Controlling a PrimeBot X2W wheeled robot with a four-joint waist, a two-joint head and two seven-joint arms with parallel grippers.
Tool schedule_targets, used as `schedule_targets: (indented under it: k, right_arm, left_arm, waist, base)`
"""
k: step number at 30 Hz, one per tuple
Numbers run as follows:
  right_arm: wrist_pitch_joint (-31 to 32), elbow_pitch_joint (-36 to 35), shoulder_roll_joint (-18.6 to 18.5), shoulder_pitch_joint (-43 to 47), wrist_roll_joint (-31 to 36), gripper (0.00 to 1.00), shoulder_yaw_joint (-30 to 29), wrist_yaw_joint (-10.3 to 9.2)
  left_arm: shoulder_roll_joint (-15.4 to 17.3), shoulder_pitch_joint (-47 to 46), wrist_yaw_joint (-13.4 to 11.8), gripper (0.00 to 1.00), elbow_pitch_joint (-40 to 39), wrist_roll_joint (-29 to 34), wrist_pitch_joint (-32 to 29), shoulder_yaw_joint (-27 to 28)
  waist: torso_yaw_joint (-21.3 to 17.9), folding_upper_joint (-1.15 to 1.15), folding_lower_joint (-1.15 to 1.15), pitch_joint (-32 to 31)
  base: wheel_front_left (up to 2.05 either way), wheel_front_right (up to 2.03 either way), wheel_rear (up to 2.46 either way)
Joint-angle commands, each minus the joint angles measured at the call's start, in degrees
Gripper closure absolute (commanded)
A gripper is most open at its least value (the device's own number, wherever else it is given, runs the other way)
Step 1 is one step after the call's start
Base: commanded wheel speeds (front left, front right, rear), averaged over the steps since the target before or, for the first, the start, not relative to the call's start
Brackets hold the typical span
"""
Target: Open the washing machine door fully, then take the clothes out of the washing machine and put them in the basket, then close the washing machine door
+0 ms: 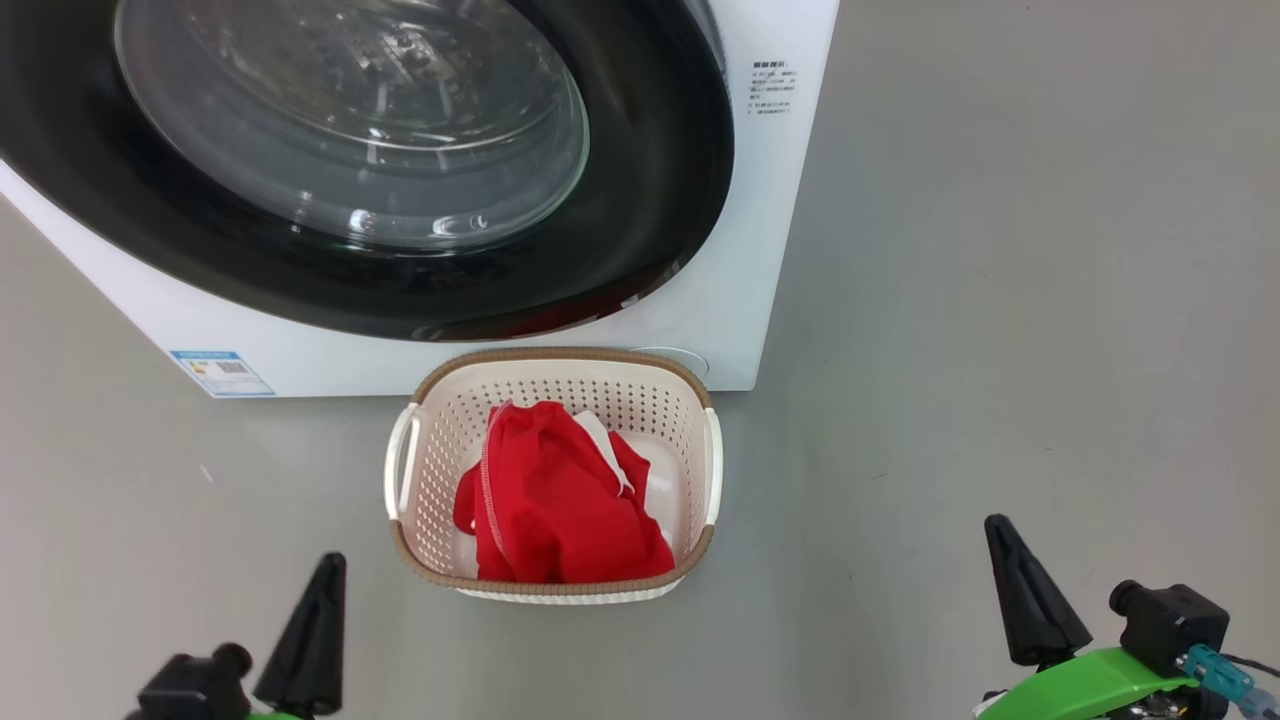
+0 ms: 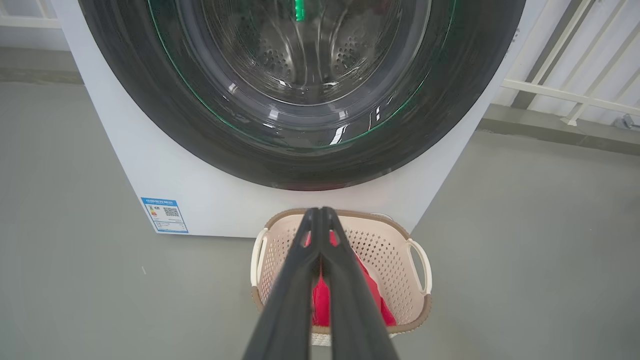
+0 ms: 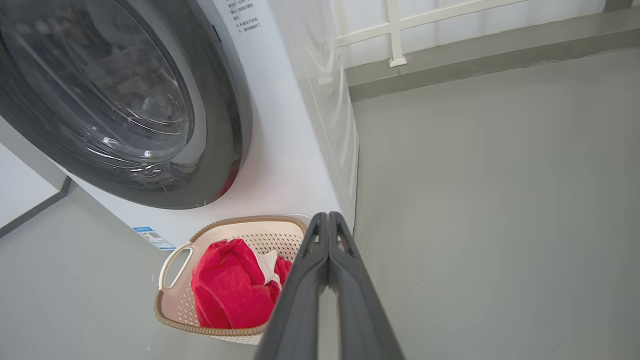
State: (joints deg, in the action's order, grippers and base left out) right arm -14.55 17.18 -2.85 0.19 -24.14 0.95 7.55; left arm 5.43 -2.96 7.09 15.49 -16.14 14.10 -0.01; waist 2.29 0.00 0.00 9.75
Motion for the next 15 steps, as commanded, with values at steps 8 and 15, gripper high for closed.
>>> schedule_targets:
  k: [8, 15]
  right_arm:
    - [1.04, -1.09, -0.41, -0.1, -4.84, 1.0, -0.13, 0.0]
    - [1.95, -1.01, -0.65, -0.66, -8.91, 1.0, -0.21, -0.01]
  left_arm:
    - [0.28, -0.03, -0.02, 1.0, -0.9, -5.26, -1.1, 0.26]
    - [0.29, -0.36, 0.0, 1.0, -0.71, -9.69, -2.07, 0.38]
  waist:
    - [-0.15, 0.0, 0.1, -0.76]
    - [-0.28, 0.0, 0.01, -1.17]
  base:
    - [0.0, 0.0, 0.0]
    - [0.0, 0.0, 0.0]
